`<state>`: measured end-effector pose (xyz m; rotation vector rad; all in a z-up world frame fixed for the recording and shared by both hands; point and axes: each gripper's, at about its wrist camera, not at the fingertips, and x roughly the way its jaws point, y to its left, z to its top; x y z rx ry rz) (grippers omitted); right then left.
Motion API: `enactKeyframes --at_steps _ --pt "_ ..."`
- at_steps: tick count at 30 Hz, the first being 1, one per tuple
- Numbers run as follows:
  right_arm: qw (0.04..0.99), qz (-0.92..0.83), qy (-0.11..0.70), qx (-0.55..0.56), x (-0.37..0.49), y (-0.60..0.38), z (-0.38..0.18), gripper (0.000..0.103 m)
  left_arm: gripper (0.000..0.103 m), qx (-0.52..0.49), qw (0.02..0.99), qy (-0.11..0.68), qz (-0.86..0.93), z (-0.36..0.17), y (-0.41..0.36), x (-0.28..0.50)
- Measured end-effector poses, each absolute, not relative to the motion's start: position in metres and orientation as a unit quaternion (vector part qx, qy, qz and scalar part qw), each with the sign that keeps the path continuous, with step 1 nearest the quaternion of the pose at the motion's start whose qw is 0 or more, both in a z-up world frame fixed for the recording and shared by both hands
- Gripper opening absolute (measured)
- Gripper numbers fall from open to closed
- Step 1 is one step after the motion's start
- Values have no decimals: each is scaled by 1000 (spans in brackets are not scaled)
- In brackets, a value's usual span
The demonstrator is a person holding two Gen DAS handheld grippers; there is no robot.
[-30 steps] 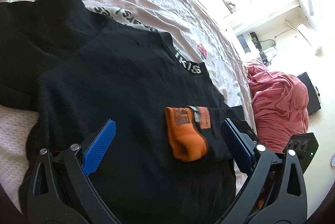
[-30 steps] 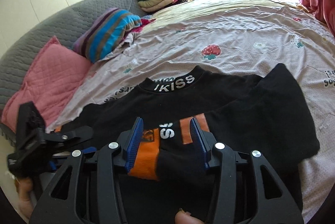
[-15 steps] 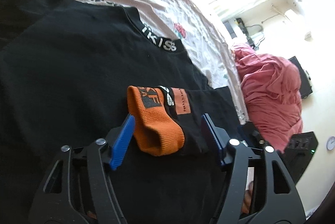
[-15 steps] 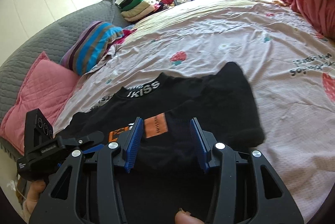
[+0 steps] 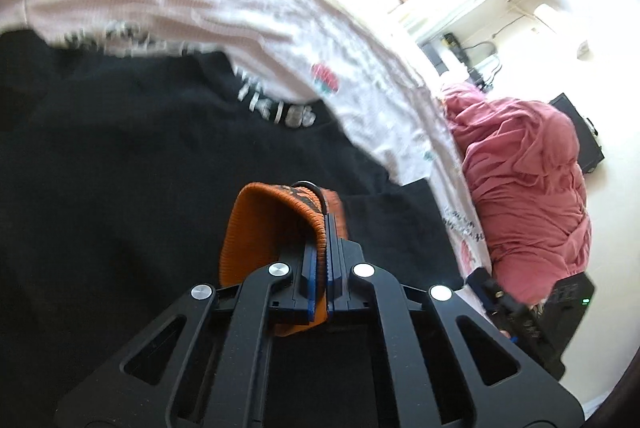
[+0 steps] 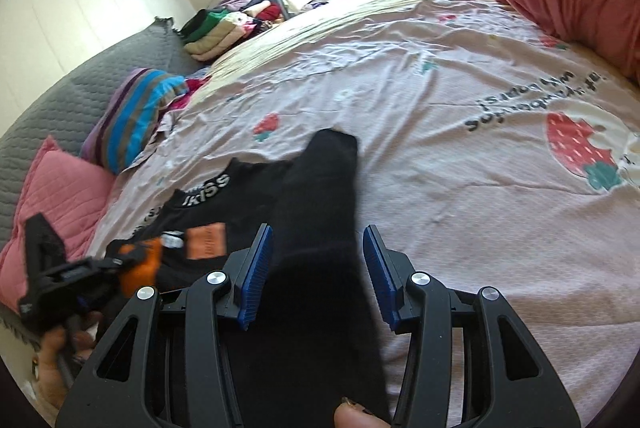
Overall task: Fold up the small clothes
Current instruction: 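Grasp the folded cuff with the left tool and straighten it while the right tool releases and withdraws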
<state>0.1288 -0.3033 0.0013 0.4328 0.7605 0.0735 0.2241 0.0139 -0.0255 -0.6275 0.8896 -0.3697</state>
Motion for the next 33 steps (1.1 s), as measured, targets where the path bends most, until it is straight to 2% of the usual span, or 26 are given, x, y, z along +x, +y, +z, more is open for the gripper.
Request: enactKeyframes --at_steps 11,21,33 --pt "901 21 371 223 131 -315 0 45 0 -276 880 350 -162 34 41 200" --pt "898 32 392 194 140 -288 -5 45 0 -297 872 363 -142 9 64 192" --pt "900 52 403 160 155 -254 -5 45 0 -298 881 351 -110 6 86 180"
